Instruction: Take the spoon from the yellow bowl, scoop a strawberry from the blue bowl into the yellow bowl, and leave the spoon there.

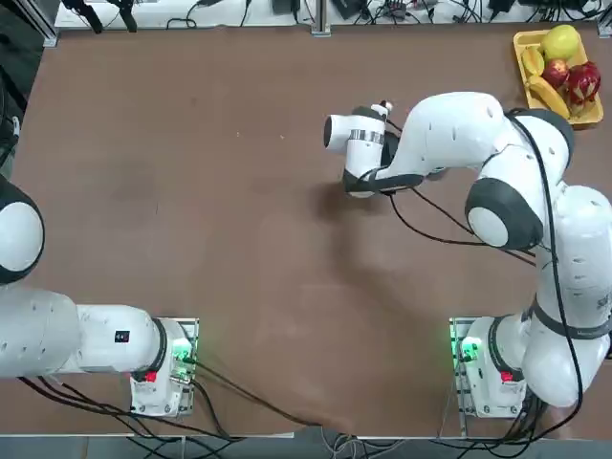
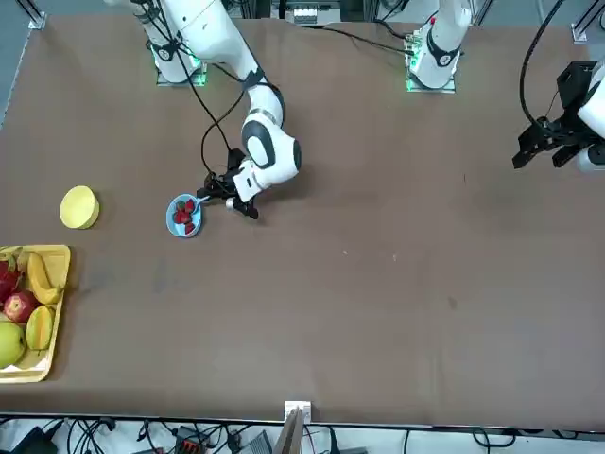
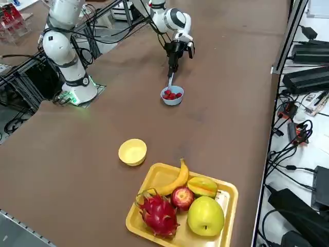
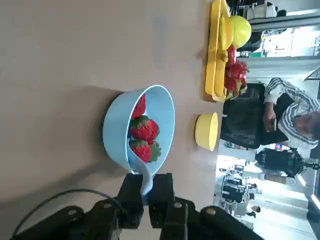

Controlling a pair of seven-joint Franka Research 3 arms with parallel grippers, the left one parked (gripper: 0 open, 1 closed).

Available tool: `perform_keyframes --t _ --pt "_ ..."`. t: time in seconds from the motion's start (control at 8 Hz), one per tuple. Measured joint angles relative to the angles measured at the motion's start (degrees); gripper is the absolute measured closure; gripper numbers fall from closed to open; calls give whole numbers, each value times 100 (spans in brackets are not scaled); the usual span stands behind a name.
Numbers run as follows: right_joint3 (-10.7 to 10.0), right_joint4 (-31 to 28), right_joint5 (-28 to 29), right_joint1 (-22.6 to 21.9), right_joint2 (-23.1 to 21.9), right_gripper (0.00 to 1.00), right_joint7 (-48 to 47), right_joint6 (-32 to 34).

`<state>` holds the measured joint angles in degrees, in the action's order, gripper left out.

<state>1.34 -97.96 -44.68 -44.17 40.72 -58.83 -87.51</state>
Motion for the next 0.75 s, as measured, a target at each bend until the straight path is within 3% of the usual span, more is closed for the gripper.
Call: perform_keyframes --t 0.75 --pt "1 76 -215 -141 145 89 269 214"
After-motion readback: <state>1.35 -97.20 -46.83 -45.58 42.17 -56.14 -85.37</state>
